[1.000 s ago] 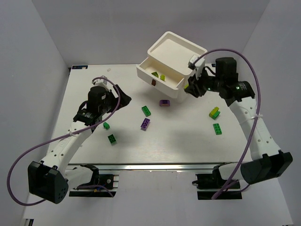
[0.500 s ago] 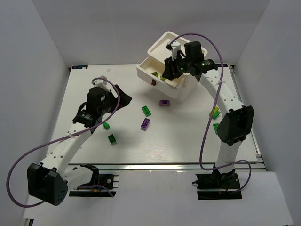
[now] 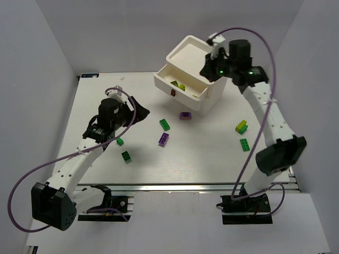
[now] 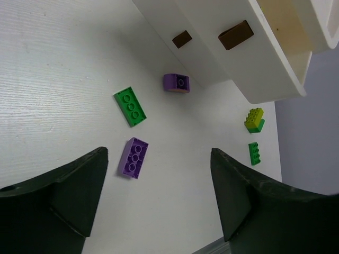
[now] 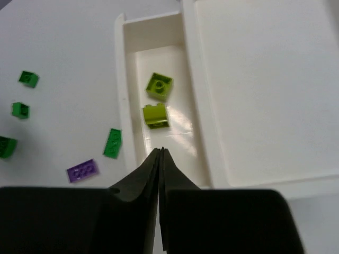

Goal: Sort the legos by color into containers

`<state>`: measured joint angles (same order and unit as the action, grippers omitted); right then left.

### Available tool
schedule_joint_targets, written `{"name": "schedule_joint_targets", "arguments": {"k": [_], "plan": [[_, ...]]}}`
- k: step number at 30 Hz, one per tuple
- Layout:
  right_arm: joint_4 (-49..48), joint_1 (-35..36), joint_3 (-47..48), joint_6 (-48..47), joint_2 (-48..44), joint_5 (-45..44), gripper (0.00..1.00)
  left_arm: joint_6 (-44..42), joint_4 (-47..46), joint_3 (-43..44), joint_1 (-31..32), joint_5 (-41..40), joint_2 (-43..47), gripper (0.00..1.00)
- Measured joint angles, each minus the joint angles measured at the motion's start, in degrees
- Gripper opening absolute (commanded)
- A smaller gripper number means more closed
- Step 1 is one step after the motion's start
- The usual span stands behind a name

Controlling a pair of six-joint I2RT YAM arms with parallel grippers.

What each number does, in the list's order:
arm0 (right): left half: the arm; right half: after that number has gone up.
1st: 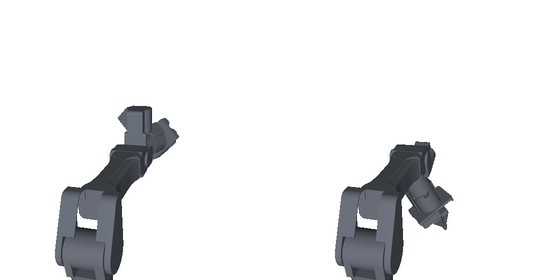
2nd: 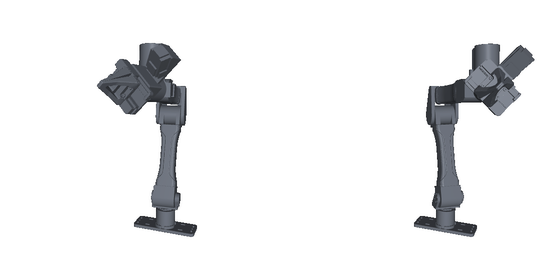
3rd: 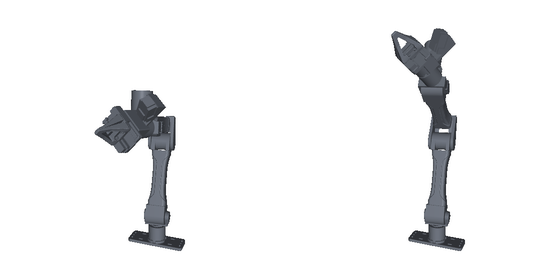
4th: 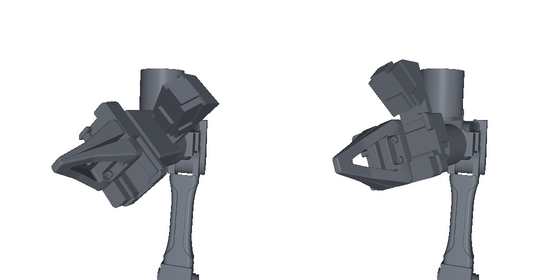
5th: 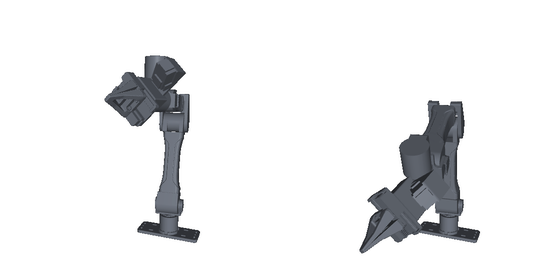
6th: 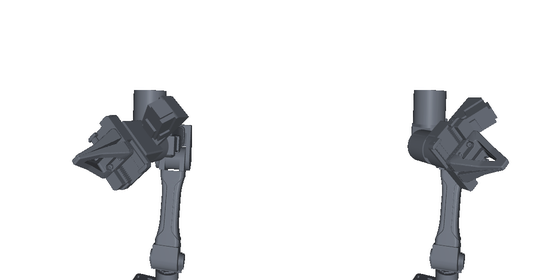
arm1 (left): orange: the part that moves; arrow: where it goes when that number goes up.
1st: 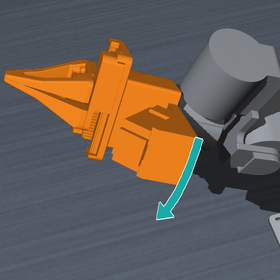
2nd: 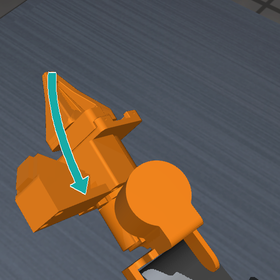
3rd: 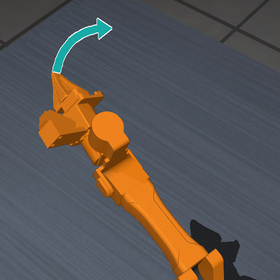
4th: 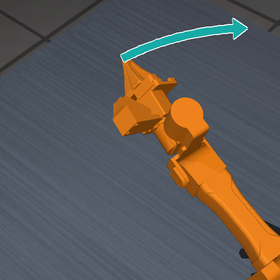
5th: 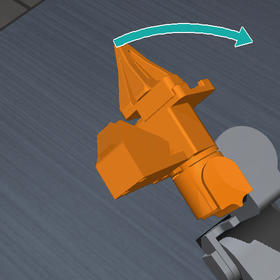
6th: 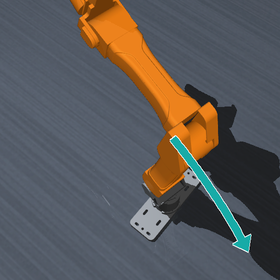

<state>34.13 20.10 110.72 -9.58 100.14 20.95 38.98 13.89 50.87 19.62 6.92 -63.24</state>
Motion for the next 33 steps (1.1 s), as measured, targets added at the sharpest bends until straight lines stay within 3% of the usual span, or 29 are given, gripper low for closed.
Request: {"name": "schedule_joint_targets", "arguments": {"k": [3, 5, 6, 7, 8, 9, 11, 13, 17, 23, 33], "plan": [[-0.3, -4.3, -4.3, 0.9, -8.5, -2.1, 0.00, 0.1, -0.6, -0.1, 0.0, 0.6, -0.4, 0.69], [0.4, -7.8, -8.4, 0.5, -14.5, -3.2, 0.00, -0.1, -2.2, -0.7, 0.0, 1.5, -0.4, 0.61], [0.8, -9.6, -10.5, 0.4, -17.0, -3.7, 0.05, 0.0, -2.8, -1.0, 0.0, 2.0, -0.4, 0.61], [1.6, -11.2, -12.4, 0.3, -19.2, -4.0, 0.15, -0.1, -3.7, -1.6, 0.0, 2.6, -0.4, 0.61], [2.3, -12.4, -14.1, 0.3, -20.8, -4.3, 0.47, -0.1, -4.1, -1.9, 0.0, 3.2, -0.4, 0.64], [3.0, -13.6, -15.9, 0.3, -22.0, -4.4, 0.64, -0.1, -4.7, -2.3, 0.0, 3.9, -0.5, 0.66], [4.3, -15.6, -19.2, -0.2, -23.0, -4.6, 0.79, -0.1, -5.2, -2.5, 0.0, 4.9, -0.8, 0.72], [5.7, -17.8, -23.0, -1.5, -22.6, -4.3, 0.82, -0.1, -6.2, -2.5, 0.0, 6.0, -1.2, 0.79], [9.6, -23.0, -30.2, -7.3, -19.5, -3.4, 0.89, -0.2, -7.0, -2.5, 0.0, 7.7, -2.3, 0.82], [13.8, -27.2, -37.2, -21.2, -15.8, -3.7, 0.89, -0.4, -7.1, -2.5, 0.0, 9.1, -3.0, 0.83], [11.6, -28.1, -41.6, -37.9, -8.6, -7.9, 0.89, 1.6, -9.4, -4.0, 0.0, 10.6, -3.0, 0.83]]}}
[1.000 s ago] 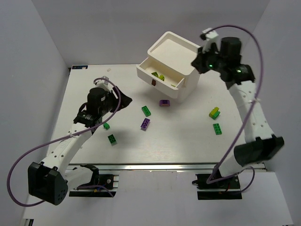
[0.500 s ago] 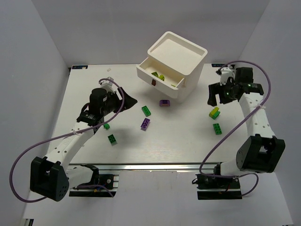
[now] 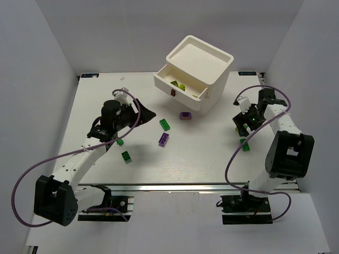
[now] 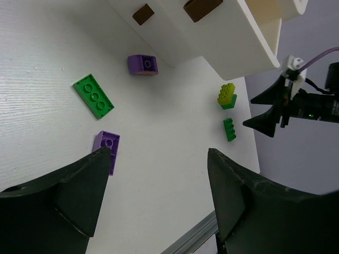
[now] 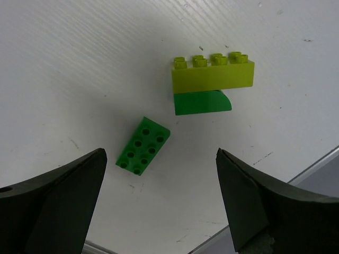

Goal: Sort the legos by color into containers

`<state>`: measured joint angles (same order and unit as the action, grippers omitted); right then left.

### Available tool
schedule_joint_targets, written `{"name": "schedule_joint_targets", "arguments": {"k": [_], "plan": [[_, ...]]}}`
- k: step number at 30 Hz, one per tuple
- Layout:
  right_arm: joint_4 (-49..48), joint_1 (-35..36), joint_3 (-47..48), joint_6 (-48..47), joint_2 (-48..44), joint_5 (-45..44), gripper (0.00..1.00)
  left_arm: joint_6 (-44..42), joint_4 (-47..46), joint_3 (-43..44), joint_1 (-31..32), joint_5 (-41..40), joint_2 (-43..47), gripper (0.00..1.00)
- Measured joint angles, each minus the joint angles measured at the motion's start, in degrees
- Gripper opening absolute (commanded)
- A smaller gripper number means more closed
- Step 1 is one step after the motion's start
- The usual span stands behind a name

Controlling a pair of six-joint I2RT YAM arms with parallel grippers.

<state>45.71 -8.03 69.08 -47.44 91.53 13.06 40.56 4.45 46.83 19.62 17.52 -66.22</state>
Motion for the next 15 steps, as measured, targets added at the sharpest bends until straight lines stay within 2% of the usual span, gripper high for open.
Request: {"name": "schedule_joint_targets", "arguments": {"k": [8, 15], "plan": [[-4.4, -0.2, -0.3, -3.8, 9.9, -3.0, 0.89, 0.2, 0.3, 0.0, 0.0, 0.4, -0.1, 0.83], [-6.2, -0.2, 1.6, -4.3, 14.4, -4.2, 0.89, 0.4, 0.4, 0.0, 0.0, 0.4, -0.1, 0.83]]}}
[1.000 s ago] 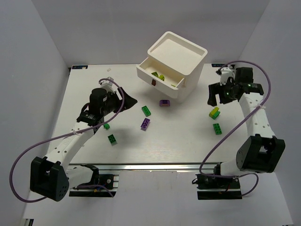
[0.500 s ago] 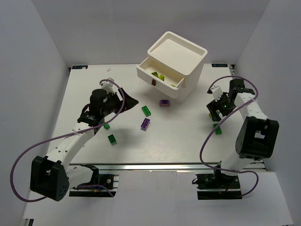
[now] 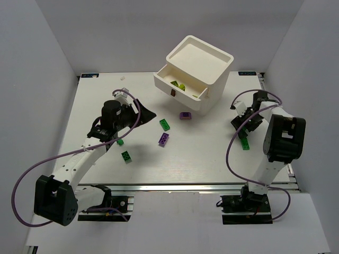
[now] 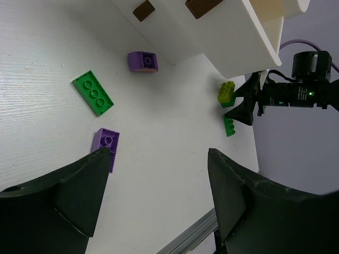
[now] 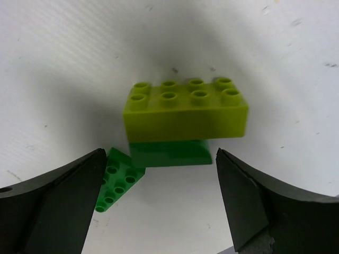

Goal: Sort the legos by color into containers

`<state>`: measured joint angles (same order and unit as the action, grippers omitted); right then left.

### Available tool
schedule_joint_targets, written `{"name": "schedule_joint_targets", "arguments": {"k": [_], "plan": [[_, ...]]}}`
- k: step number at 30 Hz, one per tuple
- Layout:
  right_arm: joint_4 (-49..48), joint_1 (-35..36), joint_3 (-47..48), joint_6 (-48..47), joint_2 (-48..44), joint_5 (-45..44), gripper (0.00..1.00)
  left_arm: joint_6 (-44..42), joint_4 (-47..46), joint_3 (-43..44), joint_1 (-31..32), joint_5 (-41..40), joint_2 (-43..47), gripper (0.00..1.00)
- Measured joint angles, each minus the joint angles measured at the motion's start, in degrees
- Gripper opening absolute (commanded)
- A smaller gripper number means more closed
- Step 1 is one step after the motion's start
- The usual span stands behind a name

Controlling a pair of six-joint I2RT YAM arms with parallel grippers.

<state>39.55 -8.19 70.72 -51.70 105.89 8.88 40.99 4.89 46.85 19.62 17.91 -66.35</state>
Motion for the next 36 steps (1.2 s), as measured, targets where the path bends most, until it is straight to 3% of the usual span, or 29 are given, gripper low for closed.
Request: {"name": "schedule_joint_targets", "arguments": {"k": [16, 22, 31, 36], "plan": [[-1.9, 0.0, 3.4, 0.5, 3.3, 1.9, 0.71, 0.2, 1.1, 0.0, 0.0, -0.1, -0.3, 0.83], [-2.1, 0.0, 3.5, 1.6, 4.0, 2.5, 0.69, 0.2, 1.1, 0.0, 0.0, -0.1, -0.3, 0.83], [-2.4, 0.0, 3.5, 2.0, 4.0, 3.0, 0.46, 0.2, 1.1, 0.3, 0.5, 0.0, -0.4, 0.80], [0.3, -0.1, 4.1, 0.7, 4.0, 5.5, 0.26, 0.2, -0.1, 3.1, 0.9, 3.2, -2.3, 0.72]]}}
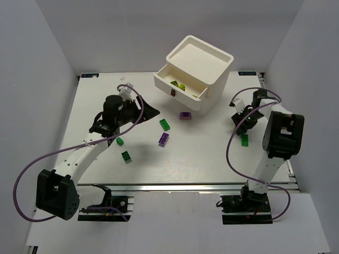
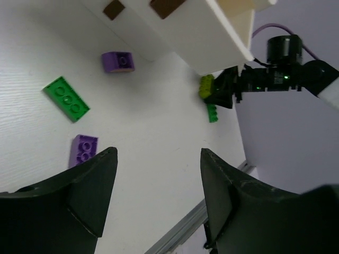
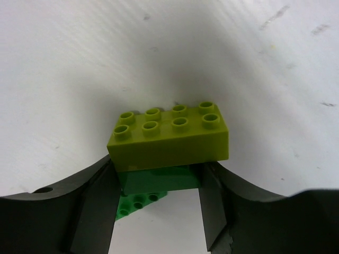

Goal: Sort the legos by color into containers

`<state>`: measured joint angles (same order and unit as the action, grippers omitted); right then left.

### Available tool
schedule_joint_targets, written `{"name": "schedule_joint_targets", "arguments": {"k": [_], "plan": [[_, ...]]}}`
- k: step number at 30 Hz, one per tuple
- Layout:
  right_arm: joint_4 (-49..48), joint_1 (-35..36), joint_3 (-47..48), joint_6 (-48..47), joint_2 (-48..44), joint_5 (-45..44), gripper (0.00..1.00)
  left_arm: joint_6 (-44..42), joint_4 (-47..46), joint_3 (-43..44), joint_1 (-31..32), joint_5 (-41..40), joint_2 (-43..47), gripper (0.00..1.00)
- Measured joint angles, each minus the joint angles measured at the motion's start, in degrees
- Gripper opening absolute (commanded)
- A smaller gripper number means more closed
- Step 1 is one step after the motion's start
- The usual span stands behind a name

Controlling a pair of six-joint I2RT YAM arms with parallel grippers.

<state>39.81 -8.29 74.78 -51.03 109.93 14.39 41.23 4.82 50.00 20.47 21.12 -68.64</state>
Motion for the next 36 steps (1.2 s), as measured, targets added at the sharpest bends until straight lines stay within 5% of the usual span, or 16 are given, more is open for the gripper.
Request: {"name": "schedule_joint_targets", "arguments": {"k": [7, 18, 36], "plan": [[9.8, -0.2, 1.9, -5.6, -5.2, 12.3, 0.08, 0.2, -3.2, 7.0, 0.4, 11.1, -6.5, 0.73], [17.9, 4.9, 13.2, -11.5, -21.5, 36.1, 0.05, 2.4, -3.8, 20.5, 2.3, 21.5, -14.8, 0.76], [11.8, 23.4, 23.0, -5.2, -24.1, 37.8, 0.03, 2.7, 1.4, 32.4, 7.9, 24.5, -22.6, 0.80]]}}
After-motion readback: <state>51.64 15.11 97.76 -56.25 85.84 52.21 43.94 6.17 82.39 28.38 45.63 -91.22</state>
